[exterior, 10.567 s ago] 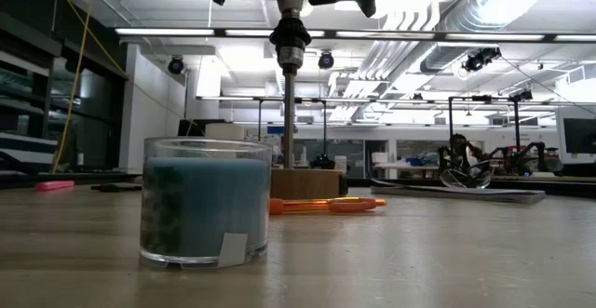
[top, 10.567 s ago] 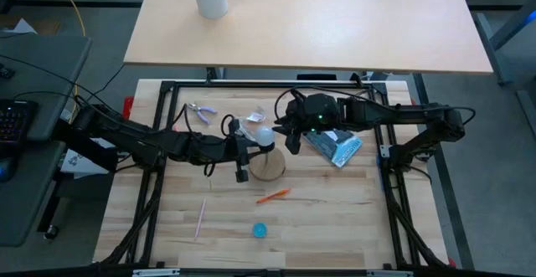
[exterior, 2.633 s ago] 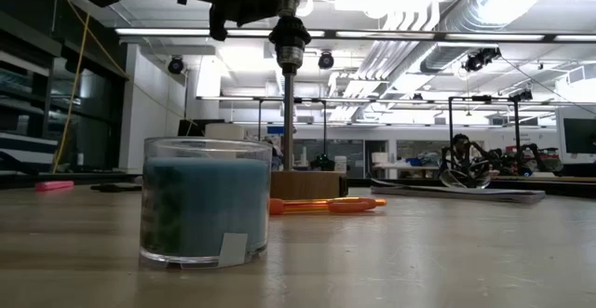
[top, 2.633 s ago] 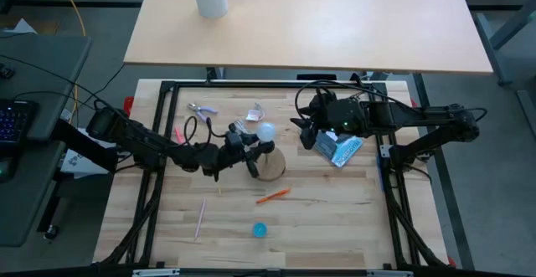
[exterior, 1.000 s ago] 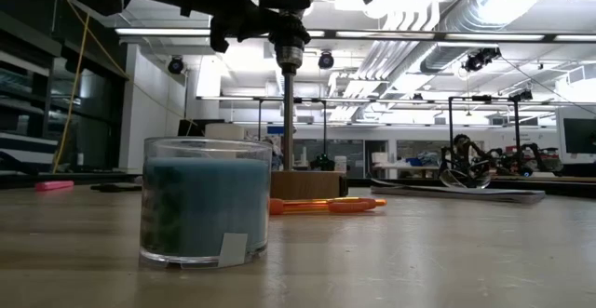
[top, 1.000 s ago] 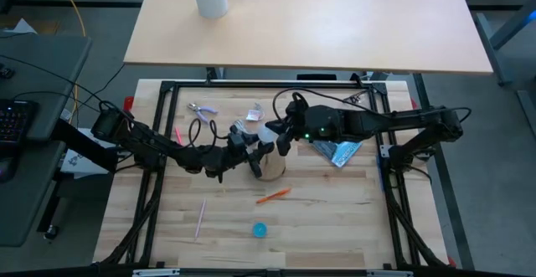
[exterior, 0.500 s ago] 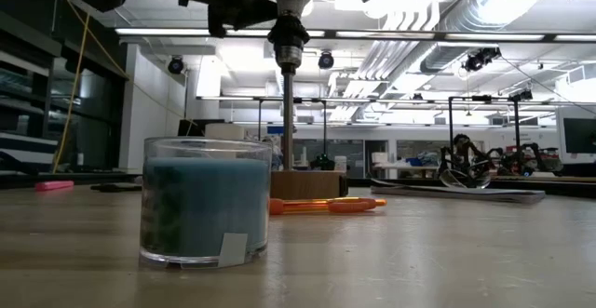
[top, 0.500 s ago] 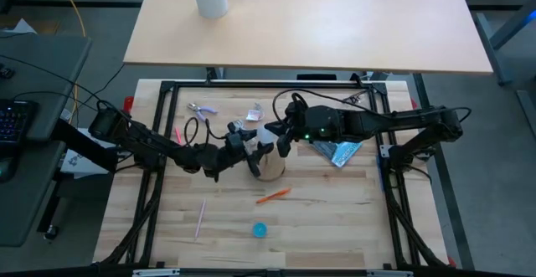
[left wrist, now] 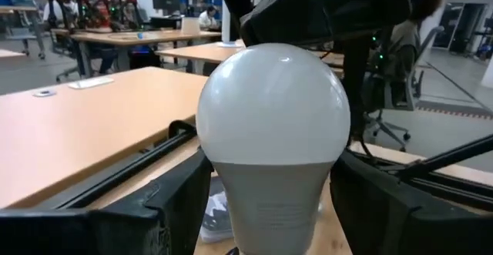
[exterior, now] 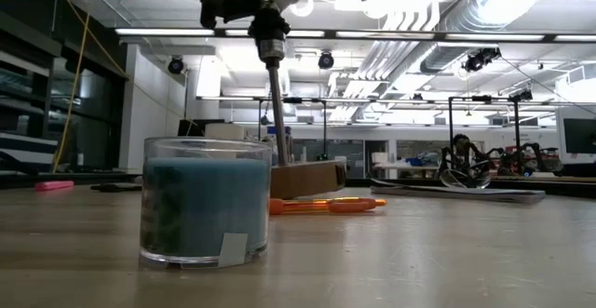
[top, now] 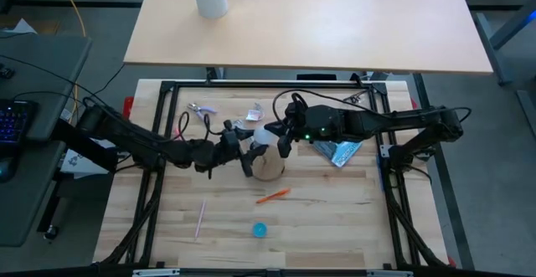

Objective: Screw lightbulb
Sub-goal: Insert the light bulb into the lamp

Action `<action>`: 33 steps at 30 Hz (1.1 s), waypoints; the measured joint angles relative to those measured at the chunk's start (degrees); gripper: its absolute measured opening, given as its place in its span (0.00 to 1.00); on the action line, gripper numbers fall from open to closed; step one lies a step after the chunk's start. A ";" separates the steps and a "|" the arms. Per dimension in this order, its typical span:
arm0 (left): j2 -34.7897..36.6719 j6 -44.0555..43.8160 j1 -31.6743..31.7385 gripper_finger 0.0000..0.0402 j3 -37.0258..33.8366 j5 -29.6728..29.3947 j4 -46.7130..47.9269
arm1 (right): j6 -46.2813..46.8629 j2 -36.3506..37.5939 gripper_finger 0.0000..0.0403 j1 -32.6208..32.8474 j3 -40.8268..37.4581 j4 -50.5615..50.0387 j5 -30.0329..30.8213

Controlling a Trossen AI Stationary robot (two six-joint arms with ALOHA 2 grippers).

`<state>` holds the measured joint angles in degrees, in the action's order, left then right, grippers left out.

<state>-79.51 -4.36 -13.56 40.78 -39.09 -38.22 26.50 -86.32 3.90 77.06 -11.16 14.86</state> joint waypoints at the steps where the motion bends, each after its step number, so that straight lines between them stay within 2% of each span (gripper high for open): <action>1: -0.44 -0.06 0.13 0.60 0.08 0.08 -0.03 | 0.00 0.00 0.00 0.02 0.00 0.05 -0.14; 4: -1.96 -1.37 0.27 0.60 0.05 0.07 0.05 | -0.02 0.00 0.00 0.07 -0.07 0.01 -0.45; 10: -5.38 -1.07 0.69 0.60 0.04 0.22 -5.58 | 0.00 0.00 0.00 0.17 -0.09 -0.24 -0.91; 17: -5.60 -1.03 0.67 0.60 0.04 0.35 -5.83 | 0.00 0.00 0.00 0.17 -0.09 -0.33 -0.87; 23: -5.50 -1.38 0.59 0.60 -0.02 4.76 -5.48 | 0.00 0.02 0.00 0.18 -0.09 -0.44 -0.73; 33: -2.97 1.14 -2.33 0.60 -0.05 -0.48 2.09 | -0.42 0.02 0.00 0.28 -0.07 -0.53 -0.43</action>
<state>-82.49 -3.22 -15.89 40.73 -39.57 -36.13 26.08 -86.30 4.19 76.99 -11.69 14.44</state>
